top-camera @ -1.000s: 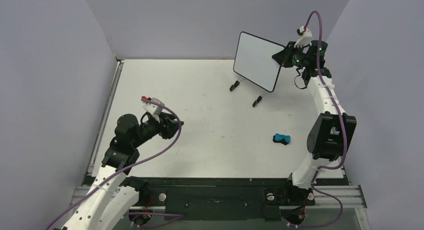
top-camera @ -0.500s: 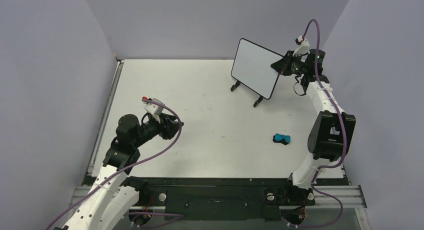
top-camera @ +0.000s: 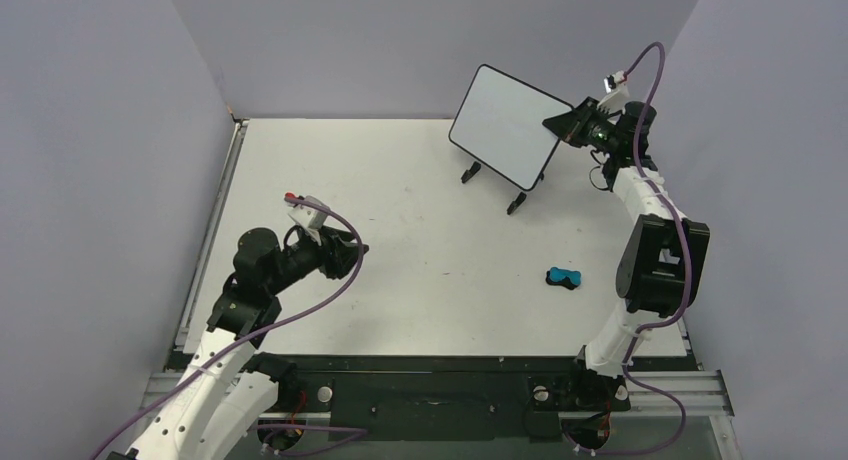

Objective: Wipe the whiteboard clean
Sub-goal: Place the whiteboard on the whiteboard stand.

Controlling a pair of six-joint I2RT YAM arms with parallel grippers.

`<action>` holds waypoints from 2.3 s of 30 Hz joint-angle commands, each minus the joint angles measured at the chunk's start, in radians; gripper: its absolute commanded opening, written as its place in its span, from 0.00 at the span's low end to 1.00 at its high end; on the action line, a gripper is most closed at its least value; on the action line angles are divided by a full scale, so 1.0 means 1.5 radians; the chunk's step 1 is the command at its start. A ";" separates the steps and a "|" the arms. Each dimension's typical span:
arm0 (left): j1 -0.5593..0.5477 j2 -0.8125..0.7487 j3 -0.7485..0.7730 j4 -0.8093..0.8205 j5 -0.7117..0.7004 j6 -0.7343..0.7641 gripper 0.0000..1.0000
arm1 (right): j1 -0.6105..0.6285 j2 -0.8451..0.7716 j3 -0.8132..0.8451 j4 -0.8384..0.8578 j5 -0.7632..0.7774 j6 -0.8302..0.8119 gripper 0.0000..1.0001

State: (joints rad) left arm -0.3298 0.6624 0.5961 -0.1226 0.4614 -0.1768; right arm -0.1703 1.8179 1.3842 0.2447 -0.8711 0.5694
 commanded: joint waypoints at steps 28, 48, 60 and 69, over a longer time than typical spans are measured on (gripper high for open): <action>0.009 -0.001 -0.006 0.035 0.028 -0.011 0.43 | -0.058 0.034 0.042 -0.333 -0.091 -0.463 0.00; 0.012 0.019 0.010 0.036 0.037 -0.011 0.43 | -0.060 0.151 0.342 -0.609 -0.032 -0.636 0.00; 0.014 0.024 0.010 0.034 0.039 -0.008 0.43 | -0.071 0.184 0.336 -0.702 0.018 -0.762 0.01; 0.014 0.020 0.006 0.038 0.043 -0.012 0.43 | -0.095 0.190 0.285 -0.711 0.030 -0.808 0.03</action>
State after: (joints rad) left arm -0.3130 0.7013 0.5785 -0.1154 0.5026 -0.1814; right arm -0.2794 2.0758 1.8599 -0.7940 -1.0191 -0.5232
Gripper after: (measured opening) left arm 0.432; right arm 0.039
